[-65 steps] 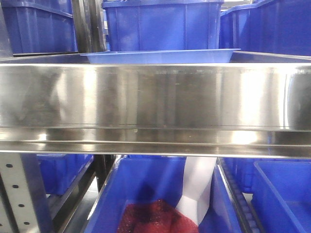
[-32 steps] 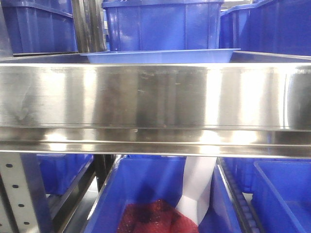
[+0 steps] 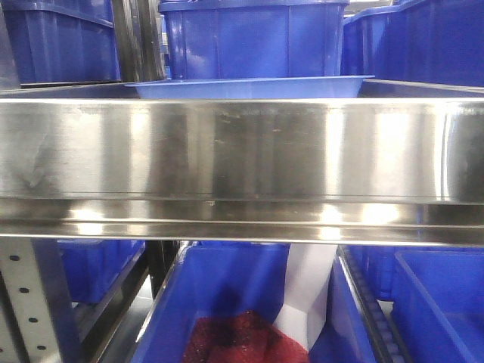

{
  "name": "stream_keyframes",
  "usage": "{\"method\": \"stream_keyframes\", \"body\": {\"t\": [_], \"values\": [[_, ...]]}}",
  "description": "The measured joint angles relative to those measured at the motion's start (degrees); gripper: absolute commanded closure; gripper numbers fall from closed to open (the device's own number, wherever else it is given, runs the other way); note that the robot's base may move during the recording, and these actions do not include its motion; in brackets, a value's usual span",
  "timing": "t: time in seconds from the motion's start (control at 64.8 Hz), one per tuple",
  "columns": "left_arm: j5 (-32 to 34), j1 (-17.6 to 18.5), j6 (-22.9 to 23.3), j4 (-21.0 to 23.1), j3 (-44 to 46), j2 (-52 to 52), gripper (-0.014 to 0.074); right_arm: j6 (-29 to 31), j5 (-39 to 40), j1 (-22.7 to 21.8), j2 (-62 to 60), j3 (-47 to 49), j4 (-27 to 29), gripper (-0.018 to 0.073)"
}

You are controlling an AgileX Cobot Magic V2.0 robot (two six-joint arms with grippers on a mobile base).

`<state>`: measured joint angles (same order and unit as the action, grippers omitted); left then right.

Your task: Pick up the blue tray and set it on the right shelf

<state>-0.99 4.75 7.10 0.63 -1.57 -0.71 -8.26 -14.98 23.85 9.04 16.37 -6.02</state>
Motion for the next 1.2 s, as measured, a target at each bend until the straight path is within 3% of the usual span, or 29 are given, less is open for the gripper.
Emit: {"method": "stream_keyframes", "body": {"t": [0.417,0.54,0.726,0.834,1.019,1.204], "values": [[0.0,0.0,0.0,0.0,0.0,0.0,0.0645,0.1,0.1,-0.7,0.0,-0.6,1.5,0.0504],[0.0,0.0,-0.1,0.0,0.0,0.0,0.0645,2.1,0.1,-6.3,0.0,-0.7,2.9,0.0504],[0.0,0.0,-0.1,0.0,0.0,0.0,0.0645,8.3,2.7,-18.4,-0.5,-3.2,8.7,0.0504],[0.0,0.0,-0.1,0.0,0.0,0.0,0.0645,8.3,5.1,-23.3,-2.3,-6.9,9.9,0.0504],[0.0,0.0,-0.1,0.0,0.0,0.0,0.0645,8.8,7.9,-26.8,-8.7,-13.6,10.3,0.0504],[0.1,0.0,-0.1,0.0,0.0,0.0,0.0645,8.8,10.7,-26.9,-9.6,-17.9,10.3,0.0504]]}}
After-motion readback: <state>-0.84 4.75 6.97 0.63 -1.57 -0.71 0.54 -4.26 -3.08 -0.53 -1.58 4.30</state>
